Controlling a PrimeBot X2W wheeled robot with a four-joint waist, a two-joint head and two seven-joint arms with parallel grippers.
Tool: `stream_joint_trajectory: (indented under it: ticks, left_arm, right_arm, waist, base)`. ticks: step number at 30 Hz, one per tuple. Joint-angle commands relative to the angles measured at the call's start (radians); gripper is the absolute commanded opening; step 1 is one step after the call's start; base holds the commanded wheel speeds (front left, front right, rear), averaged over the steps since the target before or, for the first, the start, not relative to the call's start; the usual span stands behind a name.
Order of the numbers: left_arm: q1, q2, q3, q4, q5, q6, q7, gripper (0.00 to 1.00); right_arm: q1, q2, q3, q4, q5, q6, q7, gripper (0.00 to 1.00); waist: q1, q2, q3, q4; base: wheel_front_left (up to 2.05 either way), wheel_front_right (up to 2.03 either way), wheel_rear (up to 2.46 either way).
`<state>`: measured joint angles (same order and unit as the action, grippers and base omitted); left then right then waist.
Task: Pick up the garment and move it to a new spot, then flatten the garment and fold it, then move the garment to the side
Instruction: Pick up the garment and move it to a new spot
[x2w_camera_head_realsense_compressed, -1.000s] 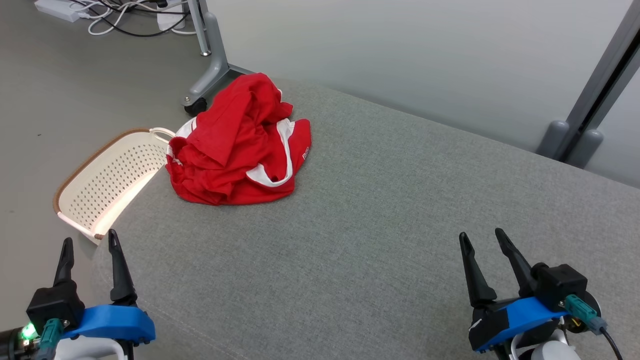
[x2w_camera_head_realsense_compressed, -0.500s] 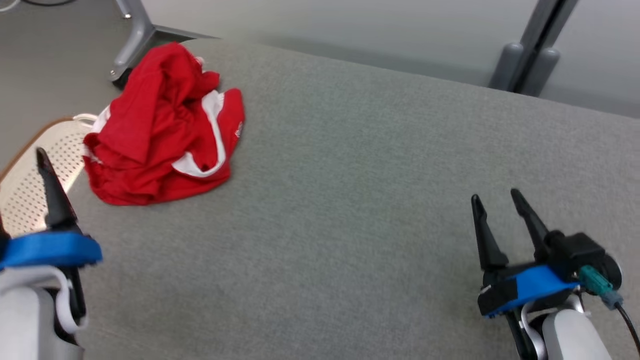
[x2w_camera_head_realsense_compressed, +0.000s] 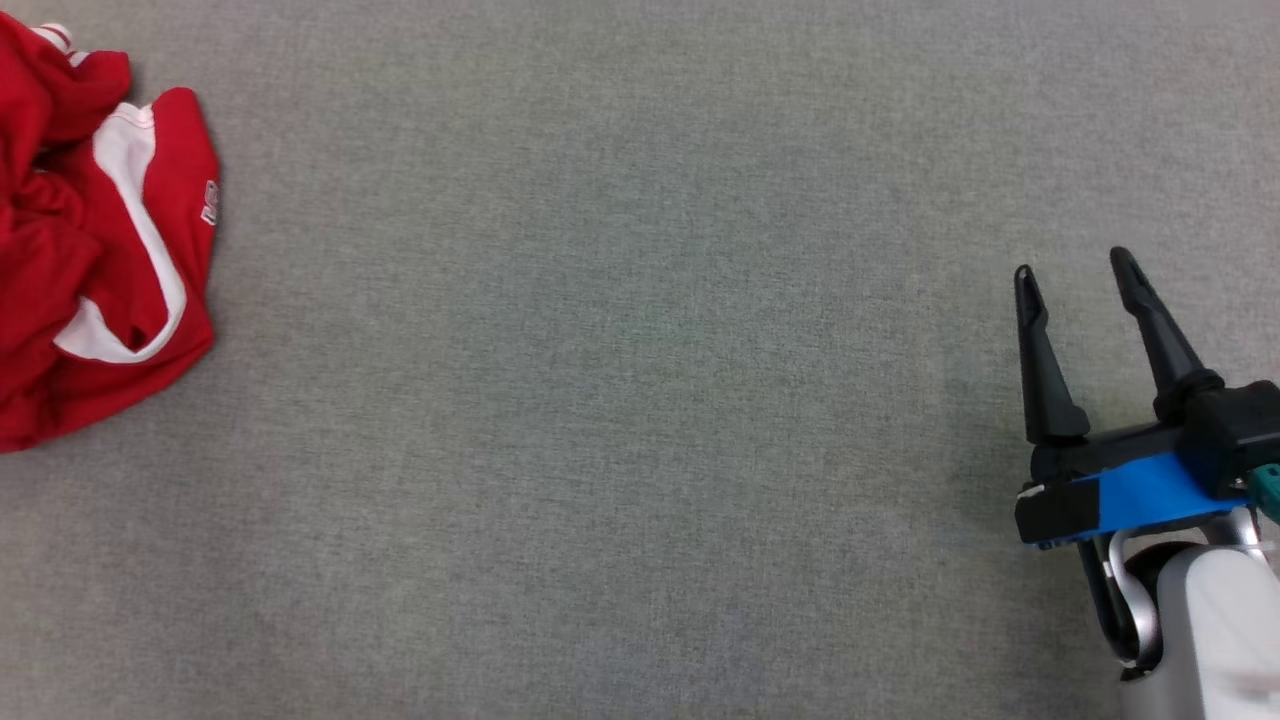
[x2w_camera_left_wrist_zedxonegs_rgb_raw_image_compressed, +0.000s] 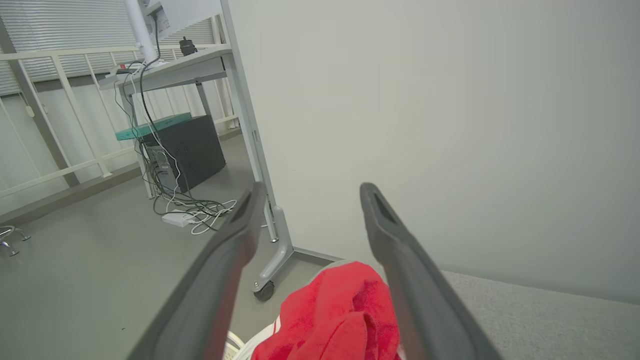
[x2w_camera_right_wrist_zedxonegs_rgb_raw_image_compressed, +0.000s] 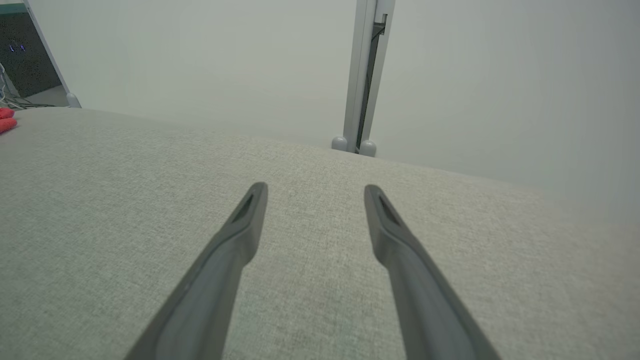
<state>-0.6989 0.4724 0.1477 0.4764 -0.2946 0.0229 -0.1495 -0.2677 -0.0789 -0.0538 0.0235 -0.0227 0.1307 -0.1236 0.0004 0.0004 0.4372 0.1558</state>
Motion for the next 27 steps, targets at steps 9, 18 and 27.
stream_joint_trajectory:
  ticks: [9,18,27]
  left_arm:
    - [-0.118,0.042,-0.057,0.302,-0.004,-0.068,0.111,1.00]
    - [-0.169,0.009,-0.089,0.534,-0.052,-0.128,0.232,1.00]
    - [-0.208,0.005,-0.107,0.618,-0.090,-0.150,0.119,0.00]
  right_arm:
    - [0.007,-0.027,-0.010,-0.075,0.000,0.000,0.031,1.00]
    - [-0.006,-0.043,0.006,-0.102,0.007,0.000,0.051,1.00]
    - [-0.001,-0.045,0.032,-0.096,0.021,0.000,0.049,1.00]
  waist:
    - [-0.0004,-0.0004,0.054,-0.029]
    - [-0.0004,-0.0004,0.059,-0.023]
    - [-0.0004,-0.0004,0.054,-0.023]
  base:
    - [0.00,0.00,0.00]
    - [0.00,0.00,0.00]
    - [0.00,0.00,0.00]
